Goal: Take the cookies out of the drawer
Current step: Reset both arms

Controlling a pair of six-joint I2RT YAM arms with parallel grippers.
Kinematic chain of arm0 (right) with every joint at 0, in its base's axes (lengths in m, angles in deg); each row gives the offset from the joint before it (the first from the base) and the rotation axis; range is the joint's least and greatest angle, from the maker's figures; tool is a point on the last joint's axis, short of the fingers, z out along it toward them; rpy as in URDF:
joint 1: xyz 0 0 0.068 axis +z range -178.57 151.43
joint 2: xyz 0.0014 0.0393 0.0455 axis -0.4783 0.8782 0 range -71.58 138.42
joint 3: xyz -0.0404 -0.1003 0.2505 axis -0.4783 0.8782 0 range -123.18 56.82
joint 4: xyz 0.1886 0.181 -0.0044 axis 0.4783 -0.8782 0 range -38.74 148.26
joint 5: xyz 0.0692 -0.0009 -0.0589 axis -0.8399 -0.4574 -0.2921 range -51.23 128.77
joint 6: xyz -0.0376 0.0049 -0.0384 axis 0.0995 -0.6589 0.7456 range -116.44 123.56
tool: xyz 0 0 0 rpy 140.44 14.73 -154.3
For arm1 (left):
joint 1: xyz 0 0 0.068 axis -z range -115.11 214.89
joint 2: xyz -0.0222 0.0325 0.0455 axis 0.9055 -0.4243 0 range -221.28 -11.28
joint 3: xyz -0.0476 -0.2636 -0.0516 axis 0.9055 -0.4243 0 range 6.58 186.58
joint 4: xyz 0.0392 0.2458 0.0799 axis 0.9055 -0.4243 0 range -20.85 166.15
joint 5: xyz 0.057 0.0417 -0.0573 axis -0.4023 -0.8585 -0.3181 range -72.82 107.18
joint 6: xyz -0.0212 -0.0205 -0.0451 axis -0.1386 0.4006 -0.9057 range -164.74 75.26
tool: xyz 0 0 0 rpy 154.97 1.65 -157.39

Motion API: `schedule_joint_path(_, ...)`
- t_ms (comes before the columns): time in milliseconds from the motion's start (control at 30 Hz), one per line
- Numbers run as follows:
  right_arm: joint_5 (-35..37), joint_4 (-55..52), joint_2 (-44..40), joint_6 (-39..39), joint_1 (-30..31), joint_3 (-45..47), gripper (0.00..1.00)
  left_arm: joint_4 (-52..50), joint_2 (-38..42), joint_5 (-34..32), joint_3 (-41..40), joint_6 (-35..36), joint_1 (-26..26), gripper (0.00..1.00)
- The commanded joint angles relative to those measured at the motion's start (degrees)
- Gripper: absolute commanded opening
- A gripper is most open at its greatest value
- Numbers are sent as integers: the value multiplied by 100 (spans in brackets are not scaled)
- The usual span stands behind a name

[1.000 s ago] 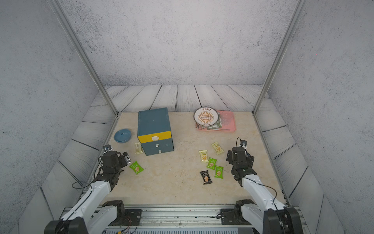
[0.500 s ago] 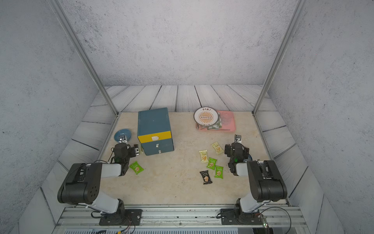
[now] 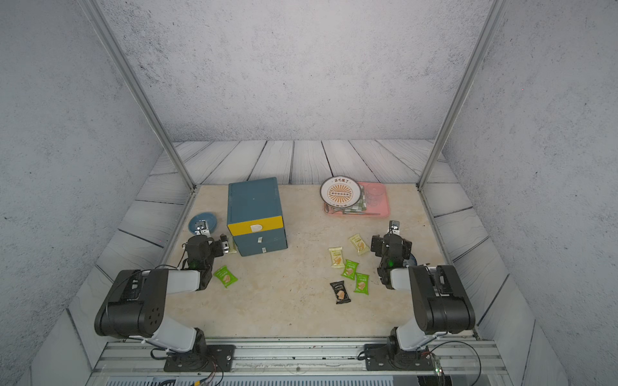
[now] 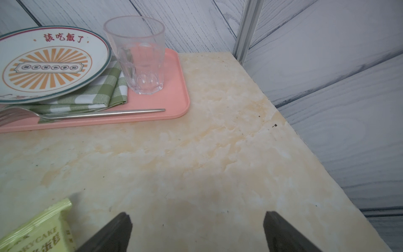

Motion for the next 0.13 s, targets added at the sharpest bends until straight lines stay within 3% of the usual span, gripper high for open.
schedule_joint_path(0, -42, 22, -78, -26, 2, -95, 99, -35, 88, -50, 35, 63, 20, 98)
schedule_joint_path(100, -43, 21, -91, -22, 7, -90, 99, -34, 82, -48, 36, 71, 20, 98)
